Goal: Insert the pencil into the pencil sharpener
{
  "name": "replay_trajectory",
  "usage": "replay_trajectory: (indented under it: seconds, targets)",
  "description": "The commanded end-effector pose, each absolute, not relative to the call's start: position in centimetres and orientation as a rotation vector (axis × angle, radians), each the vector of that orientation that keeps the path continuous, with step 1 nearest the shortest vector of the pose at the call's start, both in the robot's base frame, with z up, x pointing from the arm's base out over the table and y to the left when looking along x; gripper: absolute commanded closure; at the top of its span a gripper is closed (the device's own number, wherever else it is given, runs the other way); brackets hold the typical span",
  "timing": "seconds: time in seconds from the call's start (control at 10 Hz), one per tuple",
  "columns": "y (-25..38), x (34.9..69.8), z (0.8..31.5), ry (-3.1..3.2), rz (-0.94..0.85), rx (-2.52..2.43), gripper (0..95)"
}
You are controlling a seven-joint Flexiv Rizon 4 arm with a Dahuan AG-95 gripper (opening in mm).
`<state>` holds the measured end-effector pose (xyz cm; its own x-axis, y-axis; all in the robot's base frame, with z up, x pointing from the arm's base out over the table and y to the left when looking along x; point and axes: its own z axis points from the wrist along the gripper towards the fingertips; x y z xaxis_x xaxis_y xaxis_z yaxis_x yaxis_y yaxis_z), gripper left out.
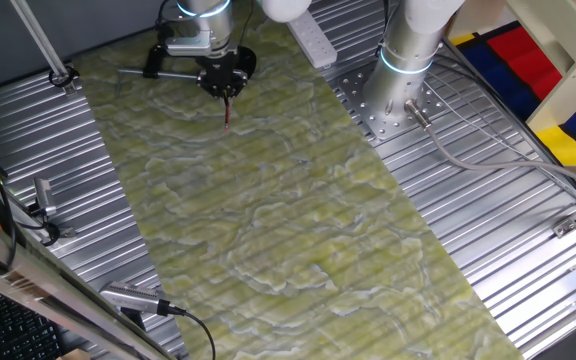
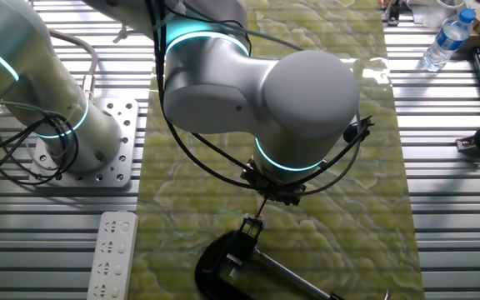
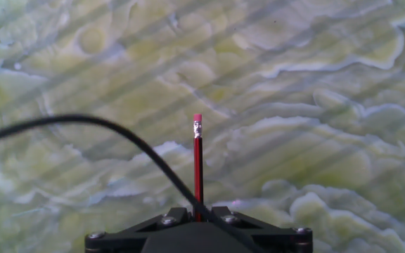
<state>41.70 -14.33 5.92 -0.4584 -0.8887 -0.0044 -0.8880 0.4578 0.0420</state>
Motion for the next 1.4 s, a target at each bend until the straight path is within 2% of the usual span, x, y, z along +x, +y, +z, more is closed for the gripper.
replay_trajectory:
  seconds: [0.1,1.4]
  targets:
    - [-14.4,41.6,5.9,-2.668,-0.061,1.628,95.0]
    - [-16.4,40.4,5.8,-2.656,-0.059,1.679,95.0]
